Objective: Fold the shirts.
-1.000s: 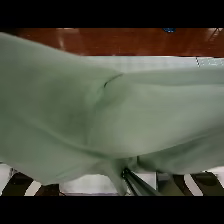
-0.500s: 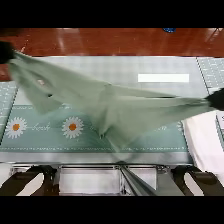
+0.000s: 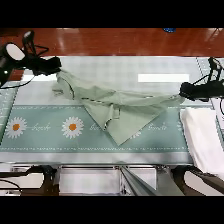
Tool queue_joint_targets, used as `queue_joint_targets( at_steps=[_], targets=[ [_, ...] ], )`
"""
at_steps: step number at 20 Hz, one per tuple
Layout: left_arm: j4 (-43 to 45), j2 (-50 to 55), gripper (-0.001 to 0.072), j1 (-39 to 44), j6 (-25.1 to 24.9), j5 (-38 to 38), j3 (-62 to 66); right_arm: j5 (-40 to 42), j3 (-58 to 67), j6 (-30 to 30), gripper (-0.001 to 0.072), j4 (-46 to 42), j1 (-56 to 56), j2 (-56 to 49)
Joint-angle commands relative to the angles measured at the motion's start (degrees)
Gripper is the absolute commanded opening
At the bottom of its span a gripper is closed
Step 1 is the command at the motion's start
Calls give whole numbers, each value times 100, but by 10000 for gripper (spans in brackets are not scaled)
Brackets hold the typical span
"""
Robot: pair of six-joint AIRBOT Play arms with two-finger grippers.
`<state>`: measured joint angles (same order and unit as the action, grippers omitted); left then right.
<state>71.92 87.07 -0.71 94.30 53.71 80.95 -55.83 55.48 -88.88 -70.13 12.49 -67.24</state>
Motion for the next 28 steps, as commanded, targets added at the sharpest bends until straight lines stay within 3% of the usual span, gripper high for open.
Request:
queue_joint_targets(
  at_steps=[1, 2, 3, 6, 8, 11, 13, 15, 17, 23, 28],
  targets=[
    [-549, 455, 510, 2, 9, -136, 55, 505, -31, 105, 97, 378, 225, -634],
    [-525, 450, 507, -46, -68, -11, 131, 511, -31, 111, 335, 365, 258, -675],
    [-496, 444, 507, -166, -79, 258, 330, 382, 42, 201, 415, 310, 352, -675],
    [15, 337, 507, -890, -81, 1458, 1266, -876, 761, 302, 413, -332, 1110, -612],
    [66, 85, 507, -1530, -79, 1939, 1432, -1204, 857, 297, 412, -684, 1818, -350],
    [-505, -407, 506, -2114, -59, 2378, 280, -1154, 271, 306, 412, -299, 2531, 9],
    [-1593, -647, 506, -2041, -765, 2518, -1082, -905, -498, 518, 411, 164, 2555, 179],
    [-2424, -728, 506, -1744, -1285, 2282, -2280, -758, -1152, 914, 411, 846, 2549, 221],
    [-2916, -713, 506, -1394, -1419, 1847, -3080, -713, -1497, 1128, 411, 1200, 2549, 223],
    [-3193, -697, 506, -151, -1399, 501, -3543, -822, -1550, 1364, 411, 1410, 2549, 223],
    [-3676, -697, 506, 227, -951, -1128, -3532, -911, -1550, 1462, 411, 1434, 2549, 223]
  ],
)
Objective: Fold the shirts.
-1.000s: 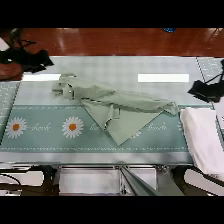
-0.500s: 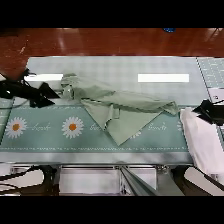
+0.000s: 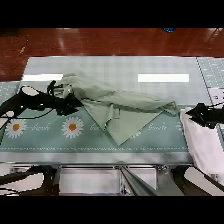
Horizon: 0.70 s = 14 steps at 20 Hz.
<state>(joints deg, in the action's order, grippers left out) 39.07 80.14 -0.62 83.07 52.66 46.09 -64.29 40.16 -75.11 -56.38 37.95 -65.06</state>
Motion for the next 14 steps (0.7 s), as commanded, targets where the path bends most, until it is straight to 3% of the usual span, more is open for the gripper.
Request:
queue_joint_targets(
  at_steps=[1, 4, 9, 10, 12, 14],
  targets=[
    [-557, -2, 506, 219, 168, -1244, -46, -74, -17, 90, 411, 59, 2, 4],
    [-820, 201, 506, 221, 164, -1364, -4, -44, -20, 90, 411, 79, 2, 4],
    [-824, 999, 503, 214, 144, -417, 560, -26, -17, 109, 411, 267, 2, 4],
    [-824, 1060, 465, 219, 144, -415, 686, -28, -20, 111, 411, 295, 2, 4],
    [-824, 1095, 23, 205, 52, -413, 942, -33, -17, 153, 411, 361, 2, 4],
    [-822, 1091, 19, 170, -125, -273, 1268, -72, -20, 286, 411, 361, 2, -13]
  ],
)
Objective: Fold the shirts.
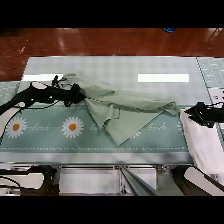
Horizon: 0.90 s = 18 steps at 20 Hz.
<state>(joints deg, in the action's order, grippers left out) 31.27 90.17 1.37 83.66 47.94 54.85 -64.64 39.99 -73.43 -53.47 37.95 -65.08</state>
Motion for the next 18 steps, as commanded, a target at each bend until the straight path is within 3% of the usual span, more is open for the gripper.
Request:
queue_joint_targets(
  at_steps=[1, 6, 18],
  targets=[
    [-39, 87, 19, -48, -225, 299, 562, -39, -2, 116, 411, 68, 2, -48],
    [-20, 87, 19, -63, -223, 487, 994, -57, 0, 197, 411, 195, -227, -529],
    [90, 92, 19, -63, -225, 675, 992, 1224, 616, 254, 411, 772, -1384, -1849]
  ],
)
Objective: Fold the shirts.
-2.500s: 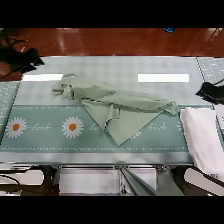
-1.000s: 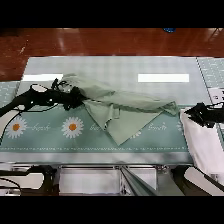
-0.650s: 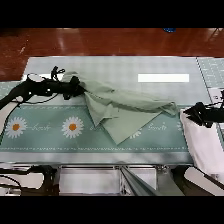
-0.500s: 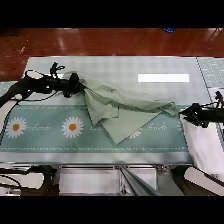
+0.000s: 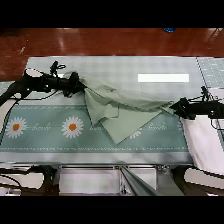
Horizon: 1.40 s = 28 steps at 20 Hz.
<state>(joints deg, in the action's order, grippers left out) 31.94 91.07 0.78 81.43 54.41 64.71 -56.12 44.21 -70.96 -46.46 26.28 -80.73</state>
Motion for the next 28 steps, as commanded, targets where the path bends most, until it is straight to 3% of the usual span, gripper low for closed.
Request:
queue_joint_targets(
  at_steps=[1, 4, 7, 8, 9, 14, 22, 26, 28],
  targets=[
    [22, 2, 19, -4, -2, 26, 7, 455, 264, 9, 411, 142, -304, -365],
    [22, 4, 20, -4, -4, 22, 7, 774, 433, 15, 392, 310, -623, -481],
    [17, 2, 19, -4, -2, 24, 7, 966, 658, 46, 229, 291, -970, -507],
    [15, 2, 19, -4, 0, 26, 9, 909, 750, 63, 78, 286, -1054, -507],
    [13, -4, 19, -4, 2, 33, 11, 752, 857, 105, 20, 291, -1086, -505],
    [13, -192, 19, -133, -4, 463, 769, -503, 2009, -13, 19, 216, -1121, -273],
    [17, -1679, 19, -1176, 0, 479, 4186, -964, 5670, -380, 19, 63, -1121, 1456],
    [55, -2848, 19, -1871, -275, 485, 4750, -966, 6120, -391, 20, -474, -1121, 2793],
    [546, -3475, 19, -2149, -297, 570, 4750, -1128, 6118, -557, 19, -973, -1121, 3410]
  ],
)
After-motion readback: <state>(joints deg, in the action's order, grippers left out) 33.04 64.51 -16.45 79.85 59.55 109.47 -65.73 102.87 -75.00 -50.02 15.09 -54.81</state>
